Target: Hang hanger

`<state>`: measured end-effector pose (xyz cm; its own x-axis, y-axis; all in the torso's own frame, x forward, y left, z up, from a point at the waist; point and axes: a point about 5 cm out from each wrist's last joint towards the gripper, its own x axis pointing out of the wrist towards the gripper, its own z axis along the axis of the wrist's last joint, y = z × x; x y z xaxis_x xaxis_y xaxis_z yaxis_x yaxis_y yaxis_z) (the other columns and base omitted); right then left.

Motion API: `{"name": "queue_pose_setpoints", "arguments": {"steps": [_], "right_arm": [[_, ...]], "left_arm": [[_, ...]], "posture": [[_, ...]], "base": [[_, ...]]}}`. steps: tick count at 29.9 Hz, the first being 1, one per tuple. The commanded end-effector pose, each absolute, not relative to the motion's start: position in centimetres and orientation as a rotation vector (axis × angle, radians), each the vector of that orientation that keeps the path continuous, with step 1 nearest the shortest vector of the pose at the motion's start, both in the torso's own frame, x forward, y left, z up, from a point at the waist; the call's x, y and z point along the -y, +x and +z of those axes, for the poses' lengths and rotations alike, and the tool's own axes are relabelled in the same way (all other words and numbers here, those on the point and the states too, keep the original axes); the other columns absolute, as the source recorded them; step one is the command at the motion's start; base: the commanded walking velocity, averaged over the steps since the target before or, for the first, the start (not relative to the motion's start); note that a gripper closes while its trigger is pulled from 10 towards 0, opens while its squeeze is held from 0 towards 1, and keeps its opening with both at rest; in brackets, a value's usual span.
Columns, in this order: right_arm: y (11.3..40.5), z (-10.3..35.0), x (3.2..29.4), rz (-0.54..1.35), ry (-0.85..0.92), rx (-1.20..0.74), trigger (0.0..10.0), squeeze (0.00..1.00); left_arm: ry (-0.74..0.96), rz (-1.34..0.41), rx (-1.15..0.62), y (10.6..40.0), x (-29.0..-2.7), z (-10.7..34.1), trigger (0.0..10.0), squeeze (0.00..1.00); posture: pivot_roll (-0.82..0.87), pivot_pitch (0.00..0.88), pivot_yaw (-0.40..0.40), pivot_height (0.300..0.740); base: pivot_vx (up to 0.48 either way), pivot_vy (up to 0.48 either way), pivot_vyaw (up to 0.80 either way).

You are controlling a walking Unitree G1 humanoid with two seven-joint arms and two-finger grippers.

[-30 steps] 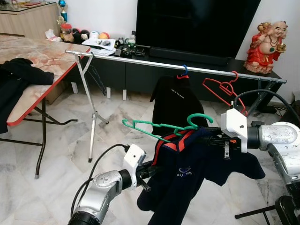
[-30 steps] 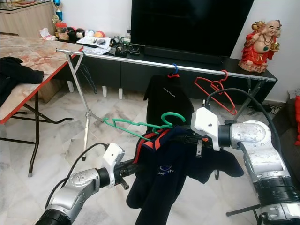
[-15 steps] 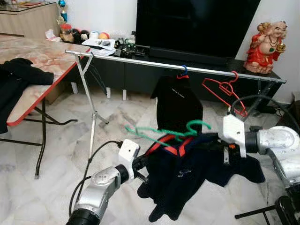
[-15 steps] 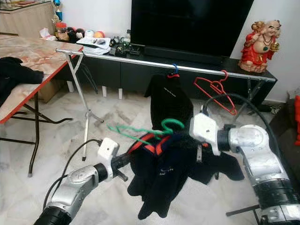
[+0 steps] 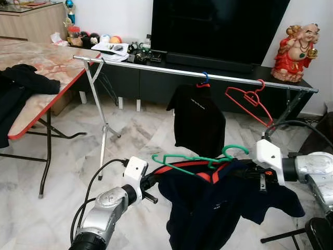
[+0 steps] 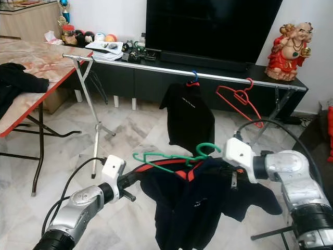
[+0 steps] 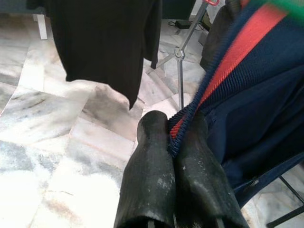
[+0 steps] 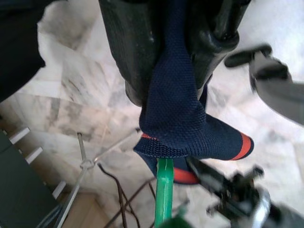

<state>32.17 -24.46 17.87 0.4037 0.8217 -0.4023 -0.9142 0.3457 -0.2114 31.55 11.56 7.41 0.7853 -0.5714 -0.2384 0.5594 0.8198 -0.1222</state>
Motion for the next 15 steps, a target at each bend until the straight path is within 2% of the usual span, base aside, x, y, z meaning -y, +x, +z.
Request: {"name": "queue_pose_setpoints", "arguments": {"steps": [1, 7, 9, 10, 15], "right_arm": [[32.1, 19.4, 25.6, 1.113, -0.422, -0.196, 0.0, 0.0], [30.8, 16.7, 27.6, 1.117, -0.531, -0.407, 0.0, 0.0], [30.3, 15.3, 29.0, 1.069, -0.654, -0.553, 0.0, 0.0], [29.9, 14.0, 30.5, 1.003, -0.795, -0.693, 0.0, 0.0], [29.5, 13.3, 31.9, 0.93, -0.879, -0.775, 0.0, 0.0]], "left_arm": [[-0.013, -0.567, -0.316, 31.5, -12.4, 6.7, 0.0, 0.0], [-0.01, -0.571, -0.32, 31.5, -12.3, 6.7, 0.0, 0.0], [-0.012, -0.576, -0.325, 31.4, -12.3, 6.6, 0.0, 0.0], [-0.01, -0.579, -0.329, 31.4, -12.2, 6.5, 0.0, 0.0], [-0.009, -0.578, -0.333, 31.3, -12.3, 6.4, 0.0, 0.0]], "posture": [[0.06, 0.0, -0.11, 0.74], [0.05, 0.0, -0.106, 0.74], [0.05, 0.0, -0.105, 0.74], [0.05, 0.0, -0.105, 0.74], [0.06, 0.0, -0.105, 0.74]], "base": [[0.0, 0.0, 0.0], [0.0, 0.0, 0.0], [0.0, 0.0, 0.0], [0.0, 0.0, 0.0], [0.0, 0.0, 0.0]]}}
